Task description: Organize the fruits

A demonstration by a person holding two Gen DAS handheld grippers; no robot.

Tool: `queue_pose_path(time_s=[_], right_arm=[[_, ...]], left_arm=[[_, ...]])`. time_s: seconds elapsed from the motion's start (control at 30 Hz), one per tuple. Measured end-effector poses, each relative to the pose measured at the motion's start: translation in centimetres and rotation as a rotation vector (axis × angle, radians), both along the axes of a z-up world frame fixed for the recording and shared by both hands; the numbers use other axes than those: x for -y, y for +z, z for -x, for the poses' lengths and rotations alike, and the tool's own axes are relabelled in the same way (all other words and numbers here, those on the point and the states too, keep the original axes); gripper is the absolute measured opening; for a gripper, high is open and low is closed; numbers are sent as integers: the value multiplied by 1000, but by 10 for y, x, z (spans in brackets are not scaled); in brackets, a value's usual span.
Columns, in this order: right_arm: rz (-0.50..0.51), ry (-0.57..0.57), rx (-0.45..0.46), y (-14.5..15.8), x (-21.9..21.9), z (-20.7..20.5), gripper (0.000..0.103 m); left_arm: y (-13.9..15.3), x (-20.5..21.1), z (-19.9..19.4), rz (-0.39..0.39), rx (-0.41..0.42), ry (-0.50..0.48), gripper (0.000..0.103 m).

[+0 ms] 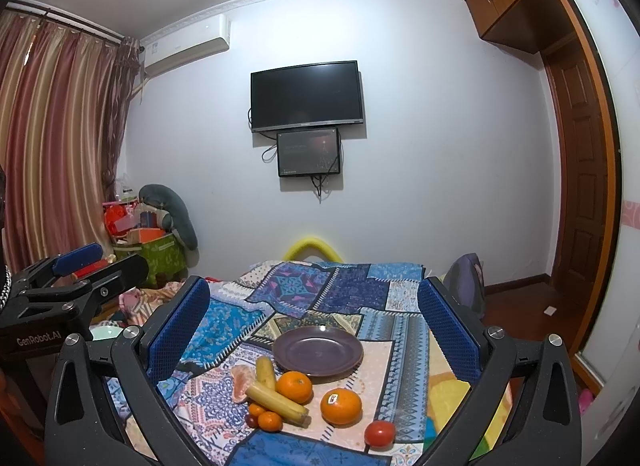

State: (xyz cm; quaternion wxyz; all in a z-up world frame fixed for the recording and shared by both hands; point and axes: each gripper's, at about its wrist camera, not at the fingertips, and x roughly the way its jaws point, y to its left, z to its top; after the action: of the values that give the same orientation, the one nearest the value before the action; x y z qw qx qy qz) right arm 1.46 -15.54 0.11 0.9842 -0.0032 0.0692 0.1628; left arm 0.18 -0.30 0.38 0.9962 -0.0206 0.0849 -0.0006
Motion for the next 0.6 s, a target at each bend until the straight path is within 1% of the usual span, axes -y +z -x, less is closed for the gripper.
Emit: queue_pose_path(time_s=[0.17, 0.3, 0.4, 0.5, 0.6], right_arm=[[10, -16, -24, -8, 2, -10, 103], [28, -45, -72, -22, 5, -26, 103], [38, -65, -146, -39, 10, -46, 103], [47, -83, -198, -53, 16, -58, 103], [77, -106, -253, -67, 20, -71, 103]], left_arm=[[-9, -5, -13, 3, -42, -5, 103], [-20, -9, -32, -14, -106, 4, 103], [-34, -14, -50, -24, -173, 12, 103], [-51, -18, -68, -33, -245, 12, 103], [-67, -21, -86, -37, -314, 1, 103]])
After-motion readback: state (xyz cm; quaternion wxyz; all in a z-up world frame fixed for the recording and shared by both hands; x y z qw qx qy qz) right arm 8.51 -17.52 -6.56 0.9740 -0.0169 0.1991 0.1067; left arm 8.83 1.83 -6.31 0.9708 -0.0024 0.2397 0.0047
